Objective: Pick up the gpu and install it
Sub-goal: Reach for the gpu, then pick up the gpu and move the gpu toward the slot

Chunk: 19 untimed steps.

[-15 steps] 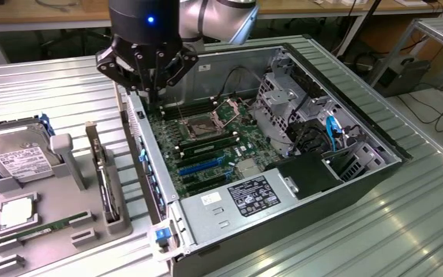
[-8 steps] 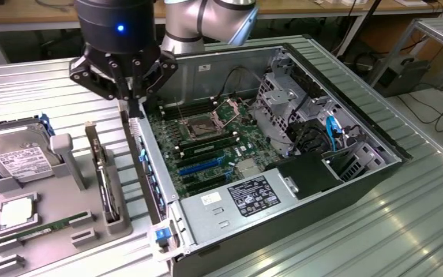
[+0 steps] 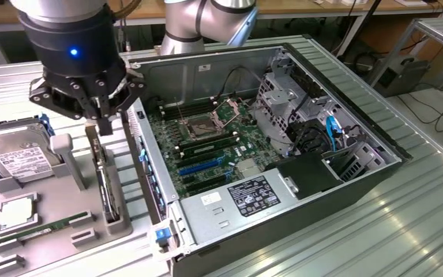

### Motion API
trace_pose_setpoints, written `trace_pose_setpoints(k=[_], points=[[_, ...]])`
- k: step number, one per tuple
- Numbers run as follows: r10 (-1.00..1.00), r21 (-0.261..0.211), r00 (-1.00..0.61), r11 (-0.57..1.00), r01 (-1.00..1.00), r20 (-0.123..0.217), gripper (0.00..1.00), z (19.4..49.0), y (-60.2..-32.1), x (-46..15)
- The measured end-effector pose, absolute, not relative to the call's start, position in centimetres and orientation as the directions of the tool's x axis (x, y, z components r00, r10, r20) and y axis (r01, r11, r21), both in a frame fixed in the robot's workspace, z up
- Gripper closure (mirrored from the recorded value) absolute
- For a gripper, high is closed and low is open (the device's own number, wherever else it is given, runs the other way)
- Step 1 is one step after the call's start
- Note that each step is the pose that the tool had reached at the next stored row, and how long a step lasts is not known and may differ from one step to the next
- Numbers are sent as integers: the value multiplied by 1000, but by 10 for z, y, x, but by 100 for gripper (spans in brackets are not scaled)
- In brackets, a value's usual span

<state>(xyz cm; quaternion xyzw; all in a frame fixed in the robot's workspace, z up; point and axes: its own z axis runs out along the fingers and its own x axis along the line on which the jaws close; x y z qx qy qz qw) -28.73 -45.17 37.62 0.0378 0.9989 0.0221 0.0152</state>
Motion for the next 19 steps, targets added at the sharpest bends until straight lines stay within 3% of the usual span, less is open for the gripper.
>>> trace_pose_setpoints(k=[5, 19], points=[[76, 45, -997, 996, 75, -29, 89, 364, -456, -314], [75, 45, -997, 996, 73, -29, 89, 362, -456, -315]])
